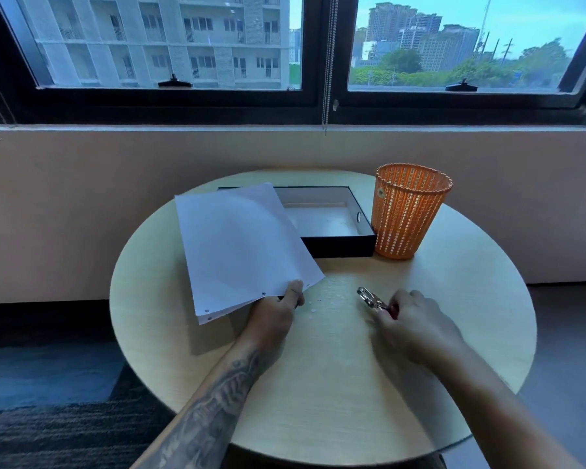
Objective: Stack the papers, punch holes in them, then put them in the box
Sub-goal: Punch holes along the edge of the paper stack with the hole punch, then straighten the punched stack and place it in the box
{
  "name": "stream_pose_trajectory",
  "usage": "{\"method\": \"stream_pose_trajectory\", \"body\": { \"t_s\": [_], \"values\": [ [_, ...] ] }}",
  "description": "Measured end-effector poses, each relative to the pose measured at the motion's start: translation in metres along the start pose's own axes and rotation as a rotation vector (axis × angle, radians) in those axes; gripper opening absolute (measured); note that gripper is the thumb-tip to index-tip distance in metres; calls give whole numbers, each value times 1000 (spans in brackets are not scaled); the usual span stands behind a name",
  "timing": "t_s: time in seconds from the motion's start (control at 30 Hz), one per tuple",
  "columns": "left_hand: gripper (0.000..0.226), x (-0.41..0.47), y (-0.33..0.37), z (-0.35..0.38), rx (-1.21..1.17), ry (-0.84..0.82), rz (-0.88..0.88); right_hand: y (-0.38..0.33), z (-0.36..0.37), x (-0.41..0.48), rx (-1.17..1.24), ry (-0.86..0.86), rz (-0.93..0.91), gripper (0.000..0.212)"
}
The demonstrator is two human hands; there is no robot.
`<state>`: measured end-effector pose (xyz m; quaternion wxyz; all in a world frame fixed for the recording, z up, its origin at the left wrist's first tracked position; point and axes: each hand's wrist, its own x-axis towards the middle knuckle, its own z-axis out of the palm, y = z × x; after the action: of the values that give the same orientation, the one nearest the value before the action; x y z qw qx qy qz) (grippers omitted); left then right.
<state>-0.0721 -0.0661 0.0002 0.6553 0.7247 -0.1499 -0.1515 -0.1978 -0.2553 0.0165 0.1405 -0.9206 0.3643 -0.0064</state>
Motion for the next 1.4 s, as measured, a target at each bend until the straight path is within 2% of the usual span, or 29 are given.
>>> {"method": "stream_pose_trajectory", "body": {
  "t_s": [0.1,0.17,0.23,0.33,0.4,0.43,0.5,0.7,0.77,0.83,0.9,1.03,1.13,1.23,1.4],
  "values": [
    [39,-13,3,-1,-24,-55,-40,-4,-1,2,-121,34,-27,54],
    [41,-18,0,-2,-3,-82,-22,-18,-8,8,97,93,-56,58],
    [43,-19,-1,-2,52,-120,4,-40,-15,25,495,82,-96,50],
    [49,-24,2,6,46,-195,-24,-76,-21,52,912,-216,-64,51],
    [49,-27,1,10,-34,-241,-87,-91,-21,62,1189,-430,27,40],
    [47,-28,0,10,-26,-260,-110,-95,-20,65,1276,-483,46,32],
    [46,-26,-7,8,15,-296,-106,-101,-17,71,1370,-480,37,26],
    [71,-16,-9,-15,-275,-211,-45,-97,-27,84,1649,-340,-88,37],
    [87,-3,-7,-32,-558,-192,-26,-91,-38,84,1695,-310,-117,39],
    [82,12,2,-57,-795,-196,-19,-87,-49,82,1692,-286,-148,37],
    [79,33,13,-82,-879,-249,-49,-87,-57,79,1685,-283,-201,37],
    [52,76,53,-110,-724,-276,-33,-96,-69,77,1595,-247,-315,34],
    [45,94,83,-113,-584,-216,39,-107,-73,80,1490,-163,-360,26],
    [24,106,100,-110,-459,-125,233,-114,-75,83,1407,-50,-429,22],
    [20,115,110,-103,-334,-10,388,-120,-80,86,1387,118,-485,22]
  ]
}}
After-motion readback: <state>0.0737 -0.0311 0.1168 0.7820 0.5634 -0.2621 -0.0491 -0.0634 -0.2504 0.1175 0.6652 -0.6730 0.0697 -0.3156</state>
